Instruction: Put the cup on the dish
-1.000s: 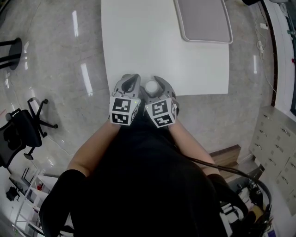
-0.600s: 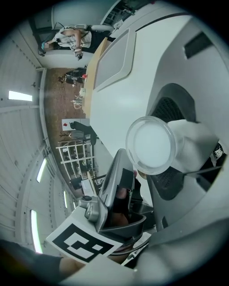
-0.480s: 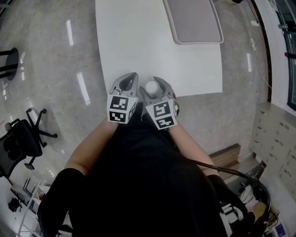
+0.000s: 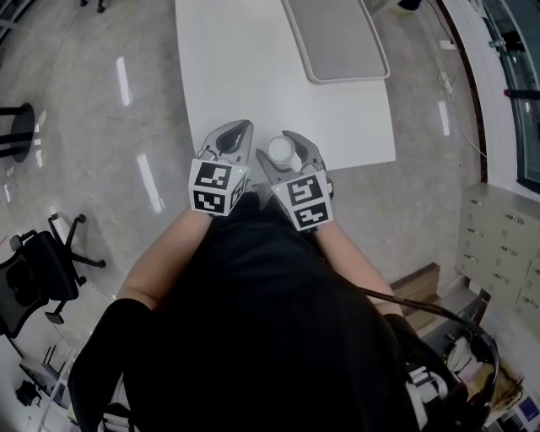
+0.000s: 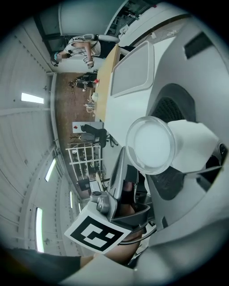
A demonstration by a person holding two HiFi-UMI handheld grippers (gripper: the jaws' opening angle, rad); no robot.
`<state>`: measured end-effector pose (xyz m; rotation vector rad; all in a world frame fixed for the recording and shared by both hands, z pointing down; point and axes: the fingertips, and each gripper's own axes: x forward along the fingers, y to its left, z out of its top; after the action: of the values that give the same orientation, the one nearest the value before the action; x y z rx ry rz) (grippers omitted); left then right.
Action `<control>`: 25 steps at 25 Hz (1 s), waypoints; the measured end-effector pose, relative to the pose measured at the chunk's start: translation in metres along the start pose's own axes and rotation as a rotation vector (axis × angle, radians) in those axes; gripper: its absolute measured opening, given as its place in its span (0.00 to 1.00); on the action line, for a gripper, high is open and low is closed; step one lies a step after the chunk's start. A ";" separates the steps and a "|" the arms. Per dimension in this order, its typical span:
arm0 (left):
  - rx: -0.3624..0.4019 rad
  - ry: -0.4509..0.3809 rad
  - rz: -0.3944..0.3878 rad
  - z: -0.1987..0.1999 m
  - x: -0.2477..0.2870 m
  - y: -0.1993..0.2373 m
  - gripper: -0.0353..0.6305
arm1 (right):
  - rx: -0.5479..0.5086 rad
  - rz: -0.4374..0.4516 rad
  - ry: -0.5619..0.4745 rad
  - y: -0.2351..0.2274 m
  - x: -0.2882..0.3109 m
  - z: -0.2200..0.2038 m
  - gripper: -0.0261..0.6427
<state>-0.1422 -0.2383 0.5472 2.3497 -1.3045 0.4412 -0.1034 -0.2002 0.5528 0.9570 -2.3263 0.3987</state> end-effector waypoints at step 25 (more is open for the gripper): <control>0.053 -0.106 -0.096 0.090 -0.003 -0.076 0.06 | -0.031 -0.017 -0.036 -0.048 -0.090 0.056 0.41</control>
<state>-0.0719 -0.2449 0.4525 2.4979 -1.2333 0.3300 -0.0401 -0.2113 0.4558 0.9761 -2.3477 0.3408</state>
